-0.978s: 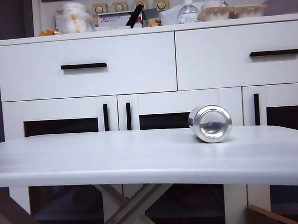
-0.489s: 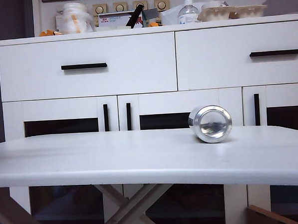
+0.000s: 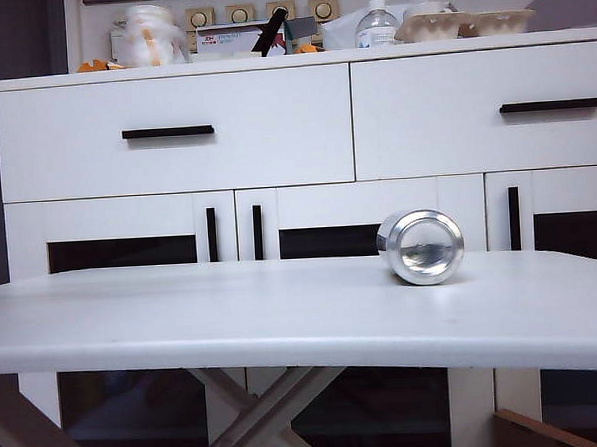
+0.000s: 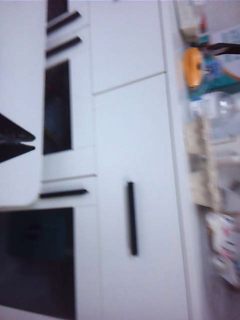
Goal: Pick up a can of beer from the white table, open the left drawer, place the beer inside the drawer, and finally close the drawer.
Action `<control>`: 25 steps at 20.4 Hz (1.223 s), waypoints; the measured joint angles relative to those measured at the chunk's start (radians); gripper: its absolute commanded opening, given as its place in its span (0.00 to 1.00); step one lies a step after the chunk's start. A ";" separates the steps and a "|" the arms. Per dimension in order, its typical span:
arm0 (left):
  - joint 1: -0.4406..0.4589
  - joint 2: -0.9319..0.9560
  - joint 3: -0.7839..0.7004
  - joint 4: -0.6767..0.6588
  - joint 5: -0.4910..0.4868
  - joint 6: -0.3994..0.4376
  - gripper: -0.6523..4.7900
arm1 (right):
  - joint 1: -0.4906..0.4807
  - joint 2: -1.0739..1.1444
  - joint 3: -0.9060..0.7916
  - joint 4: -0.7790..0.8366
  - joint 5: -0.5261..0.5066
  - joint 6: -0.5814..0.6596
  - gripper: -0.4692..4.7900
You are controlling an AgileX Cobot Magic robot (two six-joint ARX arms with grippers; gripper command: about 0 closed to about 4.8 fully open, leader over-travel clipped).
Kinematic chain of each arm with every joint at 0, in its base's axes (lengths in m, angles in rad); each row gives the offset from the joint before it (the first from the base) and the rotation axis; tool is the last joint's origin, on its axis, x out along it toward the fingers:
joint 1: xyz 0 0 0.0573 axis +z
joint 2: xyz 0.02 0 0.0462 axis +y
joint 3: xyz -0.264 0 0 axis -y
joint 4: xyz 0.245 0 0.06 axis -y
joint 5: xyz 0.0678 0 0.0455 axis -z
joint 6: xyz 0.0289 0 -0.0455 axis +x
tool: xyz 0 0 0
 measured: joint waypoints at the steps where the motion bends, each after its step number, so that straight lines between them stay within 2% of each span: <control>1: 0.000 0.015 0.042 -0.026 0.018 0.000 0.11 | 0.003 0.057 0.069 -0.045 -0.012 0.007 0.08; 5: -0.001 0.046 0.131 -0.060 0.025 0.000 0.11 | 0.028 0.277 0.291 -0.194 -0.108 0.044 0.08; 7: 0.000 0.055 0.165 -0.076 0.064 0.000 0.11 | 0.062 0.372 0.392 -0.239 -0.164 0.088 0.08; 13: -0.001 0.087 0.260 -0.134 0.201 0.023 0.11 | 0.201 0.612 0.554 -0.354 -0.176 0.192 0.08; 17: -0.001 0.086 0.273 -0.131 0.206 0.023 0.11 | 0.283 0.736 0.568 -0.358 -0.155 0.231 0.08; 18: -0.001 0.087 0.273 -0.132 0.206 0.023 0.11 | 0.295 0.761 0.569 -0.357 -0.153 0.232 0.14; 19: -0.001 0.087 0.273 -0.134 0.206 0.023 0.11 | 0.307 0.797 0.569 -0.359 -0.153 0.232 0.33; 20: -0.001 0.087 0.273 -0.134 0.206 0.023 0.11 | 0.318 0.822 0.569 -0.358 -0.153 0.229 0.72; 21: -0.001 0.087 0.273 -0.132 0.206 0.023 0.11 | 0.325 0.851 0.569 -0.358 -0.154 0.225 0.99; 25: -0.001 0.092 0.273 -0.127 0.206 0.023 0.11 | 0.332 0.956 0.569 -0.371 -0.196 0.210 1.00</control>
